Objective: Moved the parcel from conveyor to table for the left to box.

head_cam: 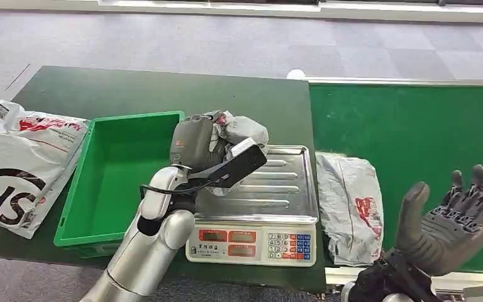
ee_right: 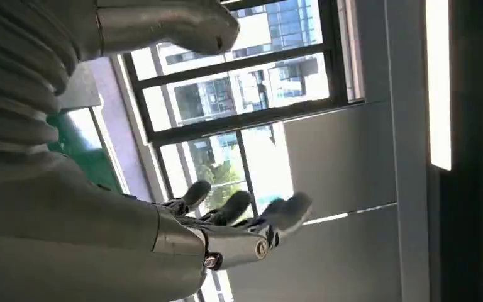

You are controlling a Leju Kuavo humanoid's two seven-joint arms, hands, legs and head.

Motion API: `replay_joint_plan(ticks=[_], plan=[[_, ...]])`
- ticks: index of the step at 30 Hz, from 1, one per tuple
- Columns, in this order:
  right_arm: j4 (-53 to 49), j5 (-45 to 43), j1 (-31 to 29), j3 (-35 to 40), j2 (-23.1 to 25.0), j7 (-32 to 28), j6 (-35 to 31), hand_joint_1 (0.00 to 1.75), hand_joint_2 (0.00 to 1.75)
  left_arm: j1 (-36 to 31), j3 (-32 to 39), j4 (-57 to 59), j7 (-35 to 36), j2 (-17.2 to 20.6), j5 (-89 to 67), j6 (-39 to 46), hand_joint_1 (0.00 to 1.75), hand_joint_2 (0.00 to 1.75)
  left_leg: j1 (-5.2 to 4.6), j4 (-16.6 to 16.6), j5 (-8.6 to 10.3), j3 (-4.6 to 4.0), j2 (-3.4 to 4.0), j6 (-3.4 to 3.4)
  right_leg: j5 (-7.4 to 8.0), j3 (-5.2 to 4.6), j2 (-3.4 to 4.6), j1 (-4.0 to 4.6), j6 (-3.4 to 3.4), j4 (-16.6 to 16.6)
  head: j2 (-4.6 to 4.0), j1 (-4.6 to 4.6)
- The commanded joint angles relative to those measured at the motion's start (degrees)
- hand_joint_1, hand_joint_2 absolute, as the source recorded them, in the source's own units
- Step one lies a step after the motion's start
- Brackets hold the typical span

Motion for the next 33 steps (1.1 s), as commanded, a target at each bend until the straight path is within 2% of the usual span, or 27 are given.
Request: replay_joint_plan(ticks=[1, 33], plan=[[0.6, -0.2, -0.9, -2.0, -0.9, 0.0, 0.0, 1.75, 1.75, -1.5, 1.6, 1.3, -0.1, 1.2, -0.1, -0.4, 1.75, 1.75, 0.02, 0.0, 0.02, 0.04, 0.05, 0.0, 0.04, 0.03, 0.04, 0.03, -0.05, -0.1, 0.0, 0.0], [0.6, -0.2, -0.9, -2.0, -0.9, 0.0, 0.0, 1.75, 1.75, -1.5, 1.6, 1.3, -0.1, 1.2, -0.1, -0.4, 1.75, 1.75, 0.01, 0.0, 0.02, 0.03, 0.06, 0.01, 0.04, 0.02, 0.04, 0.02, -0.05, 0.0, 0.0, 0.0]])
